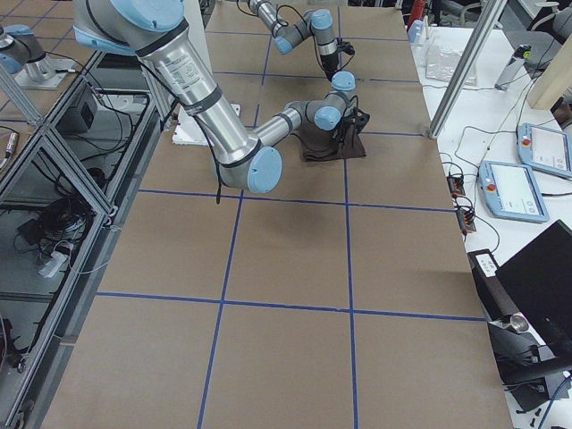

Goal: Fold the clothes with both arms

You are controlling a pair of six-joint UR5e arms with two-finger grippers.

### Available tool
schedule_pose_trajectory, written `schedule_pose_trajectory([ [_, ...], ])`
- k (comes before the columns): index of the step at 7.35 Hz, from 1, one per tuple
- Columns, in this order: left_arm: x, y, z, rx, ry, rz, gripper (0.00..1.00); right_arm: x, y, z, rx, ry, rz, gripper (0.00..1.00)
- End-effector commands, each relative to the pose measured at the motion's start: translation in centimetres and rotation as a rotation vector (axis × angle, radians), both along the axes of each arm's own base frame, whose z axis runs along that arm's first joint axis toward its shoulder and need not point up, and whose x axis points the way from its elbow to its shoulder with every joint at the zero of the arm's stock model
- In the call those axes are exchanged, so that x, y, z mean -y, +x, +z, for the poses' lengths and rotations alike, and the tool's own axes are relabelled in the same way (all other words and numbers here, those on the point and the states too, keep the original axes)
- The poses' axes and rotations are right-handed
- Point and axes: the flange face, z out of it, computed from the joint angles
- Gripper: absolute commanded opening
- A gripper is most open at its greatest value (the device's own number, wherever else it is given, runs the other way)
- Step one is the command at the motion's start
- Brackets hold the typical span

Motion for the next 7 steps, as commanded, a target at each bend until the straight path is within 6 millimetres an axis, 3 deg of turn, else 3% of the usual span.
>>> schedule_pose_trajectory([
  [1,4.2,-1.9,1.1,0.041,0.094,0.011,1.00,4.5,3.3,0.6,-0.023,0.058,0.004,1.00],
  [3,4.3,-2.2,0.7,0.035,0.098,0.015,1.00,6.5,5.9,-0.9,0.005,0.079,-0.012,1.00],
  [4,4.9,-3.4,0.4,0.034,0.107,0.023,1.00,8.1,8.5,-0.5,-0.007,0.112,-0.027,1.00],
  [5,5.5,-7.5,-0.1,0.028,0.161,0.085,1.00,10.3,12.5,1.0,-0.050,0.159,-0.087,1.00],
  [6,4.5,-13.3,2.3,0.060,0.206,0.131,1.00,12.5,17.6,3.0,-0.119,0.207,-0.188,1.00],
  [7,5.1,-19.4,4.3,0.137,0.292,0.206,1.00,12.8,22.7,7.3,-0.191,0.275,-0.289,1.00],
])
